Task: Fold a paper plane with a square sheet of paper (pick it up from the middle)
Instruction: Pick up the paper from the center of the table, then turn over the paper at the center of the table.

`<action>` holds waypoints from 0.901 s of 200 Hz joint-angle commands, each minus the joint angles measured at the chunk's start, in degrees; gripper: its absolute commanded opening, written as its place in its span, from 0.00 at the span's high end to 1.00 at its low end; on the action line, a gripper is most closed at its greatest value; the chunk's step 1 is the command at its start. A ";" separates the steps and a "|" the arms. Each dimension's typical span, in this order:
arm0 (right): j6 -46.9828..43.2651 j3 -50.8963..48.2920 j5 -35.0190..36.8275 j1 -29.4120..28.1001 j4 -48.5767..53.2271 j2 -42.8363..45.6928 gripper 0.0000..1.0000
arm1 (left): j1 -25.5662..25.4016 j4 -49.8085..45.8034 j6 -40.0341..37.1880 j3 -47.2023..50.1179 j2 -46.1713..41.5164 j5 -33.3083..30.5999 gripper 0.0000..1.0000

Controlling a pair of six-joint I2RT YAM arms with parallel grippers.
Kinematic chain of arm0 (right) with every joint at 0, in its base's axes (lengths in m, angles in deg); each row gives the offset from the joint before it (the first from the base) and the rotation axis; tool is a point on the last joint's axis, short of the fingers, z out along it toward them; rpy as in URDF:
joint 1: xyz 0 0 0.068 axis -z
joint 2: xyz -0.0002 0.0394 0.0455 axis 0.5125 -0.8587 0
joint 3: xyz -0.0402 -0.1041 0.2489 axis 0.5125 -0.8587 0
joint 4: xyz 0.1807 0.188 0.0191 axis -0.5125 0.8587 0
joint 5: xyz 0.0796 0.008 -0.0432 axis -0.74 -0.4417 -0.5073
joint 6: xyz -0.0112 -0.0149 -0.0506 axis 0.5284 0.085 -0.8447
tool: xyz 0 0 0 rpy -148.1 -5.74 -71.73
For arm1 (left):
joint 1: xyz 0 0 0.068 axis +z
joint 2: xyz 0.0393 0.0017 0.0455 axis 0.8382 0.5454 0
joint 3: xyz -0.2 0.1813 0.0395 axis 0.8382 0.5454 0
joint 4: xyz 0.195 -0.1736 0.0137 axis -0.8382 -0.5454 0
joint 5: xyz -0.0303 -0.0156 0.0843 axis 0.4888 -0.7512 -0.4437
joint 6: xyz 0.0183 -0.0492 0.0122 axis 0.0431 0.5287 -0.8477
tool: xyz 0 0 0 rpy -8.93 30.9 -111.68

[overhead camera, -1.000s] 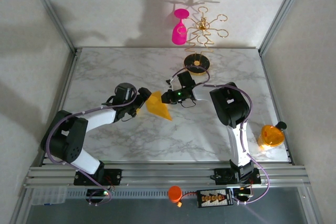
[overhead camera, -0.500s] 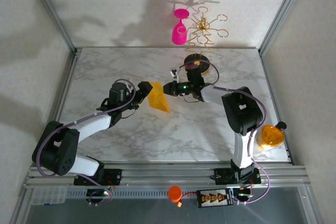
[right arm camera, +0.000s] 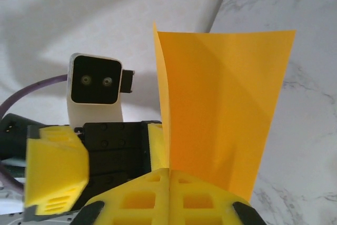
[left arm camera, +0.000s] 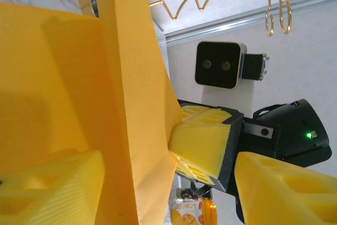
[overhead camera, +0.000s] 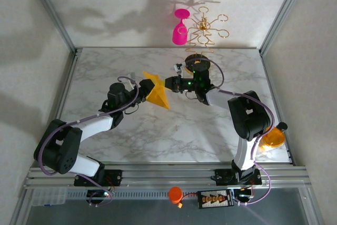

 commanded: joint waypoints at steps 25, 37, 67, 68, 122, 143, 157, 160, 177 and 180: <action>4.37 -0.45 -3.77 0.26 -5.66 1.43 0.99 | -0.61 3.80 -0.29 -0.28 1.74 3.92 0.47; 4.69 -0.42 -4.08 0.28 -5.87 1.45 0.99 | -0.65 4.12 -0.67 -0.40 1.76 4.49 0.49; 7.42 -0.64 -5.09 0.30 -8.63 1.38 0.98 | -0.65 6.20 -1.22 -0.20 2.11 6.10 0.53; 7.46 -0.61 -5.15 0.26 -8.77 1.34 0.98 | -0.65 6.32 -1.22 -0.20 2.16 6.16 0.53; 11.41 -0.69 -6.42 0.26 -11.90 0.71 0.98 | -0.65 9.75 -2.28 0.04 2.60 6.87 0.61; 11.96 -0.43 -6.54 0.28 -12.01 0.34 0.97 | -0.65 11.05 -2.92 0.46 2.15 6.93 0.64; 12.23 -0.41 -6.50 0.39 -12.08 0.20 0.97 | -0.65 10.57 -3.88 0.58 1.72 6.68 0.67; 12.25 -0.38 -6.53 0.39 -12.03 0.17 0.97 | -0.61 10.57 -4.09 0.59 1.70 6.58 0.67; 12.34 -0.33 -6.47 0.39 -11.95 -0.06 0.96 | -0.63 10.74 -4.86 0.86 1.24 6.23 0.71; 12.34 -0.40 -6.45 0.39 -11.84 -0.03 0.96 | -0.65 10.74 -5.02 0.86 1.16 6.16 0.71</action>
